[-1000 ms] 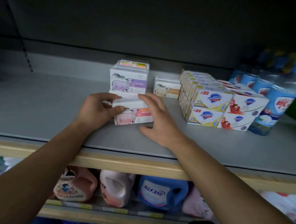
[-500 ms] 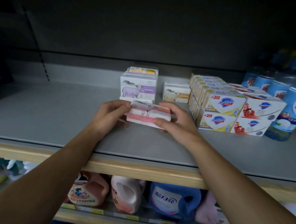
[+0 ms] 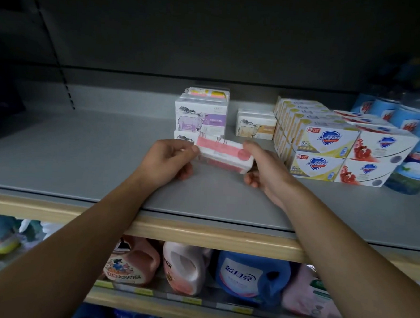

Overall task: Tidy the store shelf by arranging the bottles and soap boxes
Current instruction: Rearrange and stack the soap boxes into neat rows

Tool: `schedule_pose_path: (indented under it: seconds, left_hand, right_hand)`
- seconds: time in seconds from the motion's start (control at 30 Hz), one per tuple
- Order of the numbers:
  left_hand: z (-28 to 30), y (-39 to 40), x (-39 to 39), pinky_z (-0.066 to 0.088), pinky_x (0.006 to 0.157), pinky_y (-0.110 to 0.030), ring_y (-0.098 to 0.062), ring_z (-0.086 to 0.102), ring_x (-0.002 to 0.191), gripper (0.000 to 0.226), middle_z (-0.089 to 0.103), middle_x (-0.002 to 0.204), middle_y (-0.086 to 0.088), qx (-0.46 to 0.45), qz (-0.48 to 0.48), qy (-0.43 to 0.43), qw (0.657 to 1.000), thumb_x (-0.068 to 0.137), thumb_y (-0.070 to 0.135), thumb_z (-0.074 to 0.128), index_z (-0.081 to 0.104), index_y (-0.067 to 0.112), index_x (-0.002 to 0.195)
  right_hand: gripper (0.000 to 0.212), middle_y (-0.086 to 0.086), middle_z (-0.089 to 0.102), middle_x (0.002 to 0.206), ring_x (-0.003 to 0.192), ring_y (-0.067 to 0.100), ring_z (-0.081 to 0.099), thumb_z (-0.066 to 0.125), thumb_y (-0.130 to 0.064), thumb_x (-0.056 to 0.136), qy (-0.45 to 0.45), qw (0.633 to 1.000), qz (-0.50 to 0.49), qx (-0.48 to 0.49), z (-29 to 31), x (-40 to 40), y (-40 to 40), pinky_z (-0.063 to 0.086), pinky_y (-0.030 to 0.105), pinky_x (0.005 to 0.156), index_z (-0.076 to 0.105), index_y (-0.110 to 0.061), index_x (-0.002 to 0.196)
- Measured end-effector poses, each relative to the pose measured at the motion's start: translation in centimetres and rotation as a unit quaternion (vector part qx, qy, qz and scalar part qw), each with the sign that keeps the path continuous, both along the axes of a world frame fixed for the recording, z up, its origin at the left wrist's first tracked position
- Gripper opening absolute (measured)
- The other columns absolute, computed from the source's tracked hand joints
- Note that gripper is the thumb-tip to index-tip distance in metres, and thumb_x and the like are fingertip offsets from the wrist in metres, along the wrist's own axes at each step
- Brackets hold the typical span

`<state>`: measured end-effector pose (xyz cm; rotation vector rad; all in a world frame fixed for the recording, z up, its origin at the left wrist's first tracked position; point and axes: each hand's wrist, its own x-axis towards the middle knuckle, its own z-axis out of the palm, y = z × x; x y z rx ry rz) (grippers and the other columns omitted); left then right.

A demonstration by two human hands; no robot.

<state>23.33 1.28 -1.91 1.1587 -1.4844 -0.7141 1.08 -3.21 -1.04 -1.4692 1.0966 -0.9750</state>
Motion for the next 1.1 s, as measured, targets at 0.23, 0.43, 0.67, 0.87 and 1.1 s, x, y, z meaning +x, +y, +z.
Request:
schedule_pose_path:
  seconds: [0.23, 0.43, 0.67, 0.87, 1.1]
  left_hand:
    - [0.2, -0.1, -0.2, 0.054, 0.051, -0.03, -0.027, 0.063, 0.053, 0.036, 0.066, 0.074, -0.006, -0.002, -0.007, 0.032, 0.999, 0.089, 0.021, 0.066, 0.059, 0.011, 0.123]
    - [0.3, 0.3, -0.4, 0.06, 0.068, -0.04, -0.031, 0.069, 0.083, 0.036, 0.068, 0.109, -0.003, -0.102, 0.018, -0.047, 0.993, 0.082, 0.006, 0.075, 0.066, 0.016, 0.116]
    - [0.6, 1.1, -0.7, 0.056, 0.076, -0.032, -0.015, 0.063, 0.094, 0.033, 0.066, 0.107, -0.001, -0.34, 0.081, -0.252, 0.903, 0.077, 0.01, 0.081, 0.07, 0.005, 0.107]
    - [0.4, 1.2, -0.8, 0.057, 0.073, -0.036, -0.015, 0.064, 0.089, 0.038, 0.068, 0.105, -0.002, -0.316, 0.092, -0.25, 0.911, 0.075, 0.015, 0.082, 0.07, 0.008, 0.111]
    - [0.1, 0.7, -1.1, 0.057, 0.079, -0.032, -0.006, 0.069, 0.081, 0.04, 0.073, 0.092, 0.008, -0.114, 0.116, -0.238, 0.958, 0.075, 0.042, 0.071, 0.07, 0.024, 0.11]
  right_hand:
    - [0.068, -0.005, 0.064, 0.123, 0.102, 0.012, 0.068, 0.07, -0.002, 0.074, 0.048, 0.976, 0.039, -0.207, -0.5, 0.2, 0.7, 0.055, 0.039, 0.093, 0.054, -0.039, 0.128]
    - [0.063, -0.001, 0.055, 0.137, 0.122, 0.014, 0.055, 0.069, -0.005, 0.087, 0.133, 0.95, 0.023, -0.281, -0.5, 0.5, 0.8, 0.045, 0.039, 0.105, 0.046, -0.023, 0.143]
    - [0.053, -0.004, 0.065, 0.119, 0.112, 0.012, 0.058, 0.074, -0.004, 0.078, 0.181, 0.922, -0.019, -0.341, 0.1, 0.0, 1.0, 0.048, 0.036, 0.099, 0.063, -0.025, 0.125]
    - [0.052, -0.002, 0.062, 0.118, 0.111, 0.013, 0.054, 0.078, -0.011, 0.075, 0.213, 0.896, -0.027, -0.39, 0.1, 0.3, 1.2, 0.038, 0.019, 0.091, 0.063, -0.019, 0.124]
    - [0.041, 0.0, 0.062, 0.122, 0.114, 0.013, 0.047, 0.069, -0.014, 0.086, 0.216, 0.893, -0.052, -0.391, 0.0, 0.3, 1.3, 0.029, 0.014, 0.09, 0.064, -0.02, 0.126]
